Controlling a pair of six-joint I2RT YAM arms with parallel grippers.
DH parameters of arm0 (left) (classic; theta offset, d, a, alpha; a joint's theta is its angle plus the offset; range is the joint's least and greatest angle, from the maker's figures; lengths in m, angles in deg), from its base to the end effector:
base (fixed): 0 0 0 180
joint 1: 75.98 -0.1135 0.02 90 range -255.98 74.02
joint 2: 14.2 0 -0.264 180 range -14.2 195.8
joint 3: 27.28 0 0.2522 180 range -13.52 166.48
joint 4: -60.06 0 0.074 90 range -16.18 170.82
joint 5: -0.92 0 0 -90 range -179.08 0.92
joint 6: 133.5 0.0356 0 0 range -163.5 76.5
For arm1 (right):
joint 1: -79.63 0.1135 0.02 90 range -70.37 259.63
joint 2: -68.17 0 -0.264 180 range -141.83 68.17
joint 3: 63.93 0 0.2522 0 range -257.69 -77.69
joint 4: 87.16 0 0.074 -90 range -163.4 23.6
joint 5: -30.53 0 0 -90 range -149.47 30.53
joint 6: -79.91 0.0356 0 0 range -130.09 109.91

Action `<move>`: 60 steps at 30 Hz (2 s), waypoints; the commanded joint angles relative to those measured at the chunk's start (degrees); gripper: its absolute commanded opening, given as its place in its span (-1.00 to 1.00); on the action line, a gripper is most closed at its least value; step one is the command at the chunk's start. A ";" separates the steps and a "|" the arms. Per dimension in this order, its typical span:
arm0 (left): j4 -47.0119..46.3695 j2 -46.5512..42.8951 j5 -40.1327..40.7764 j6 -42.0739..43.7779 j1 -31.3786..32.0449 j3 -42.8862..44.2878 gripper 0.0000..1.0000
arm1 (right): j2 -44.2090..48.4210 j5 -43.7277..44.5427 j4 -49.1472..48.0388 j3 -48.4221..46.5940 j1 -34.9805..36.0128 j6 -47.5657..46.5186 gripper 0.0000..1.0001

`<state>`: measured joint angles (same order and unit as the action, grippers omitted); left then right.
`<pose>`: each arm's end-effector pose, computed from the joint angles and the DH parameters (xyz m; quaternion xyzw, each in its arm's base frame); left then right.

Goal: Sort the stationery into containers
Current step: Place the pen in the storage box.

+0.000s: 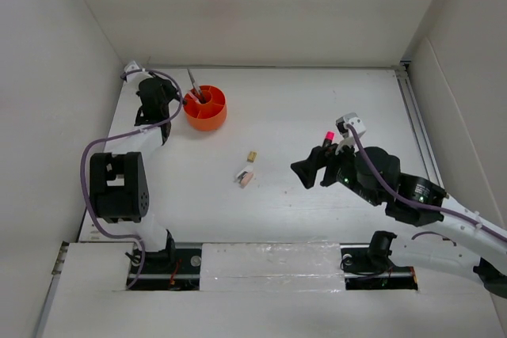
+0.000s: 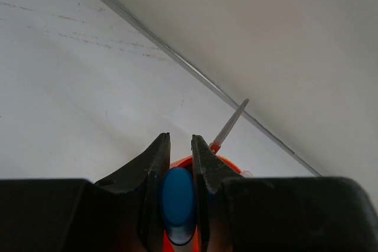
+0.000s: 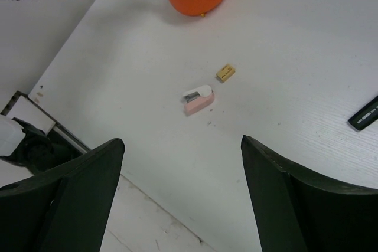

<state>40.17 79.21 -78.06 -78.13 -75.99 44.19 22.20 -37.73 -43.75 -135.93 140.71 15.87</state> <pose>0.3785 0.0069 0.2789 -0.2769 0.6640 -0.1397 0.6804 0.0915 0.1383 0.3820 -0.1323 0.7882 0.2903 0.5263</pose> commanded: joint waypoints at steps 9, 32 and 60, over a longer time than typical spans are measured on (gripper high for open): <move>-5.29 2.48 1.45 0.53 1.68 0.21 -1.00 | 1.59 0.76 0.50 -0.92 -0.35 0.32 0.72; -7.31 6.44 0.22 0.44 2.74 -0.85 -1.00 | 3.17 1.82 1.02 0.14 -0.35 0.32 0.72; -3.81 -13.75 5.65 -6.05 3.26 -9.63 1.00 | -4.90 0.27 -3.00 3.66 -9.81 1.03 0.99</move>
<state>36.76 75.14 -76.26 -81.26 -72.82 35.76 21.63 -35.54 -43.05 -133.42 135.35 16.20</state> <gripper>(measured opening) 0.997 0.988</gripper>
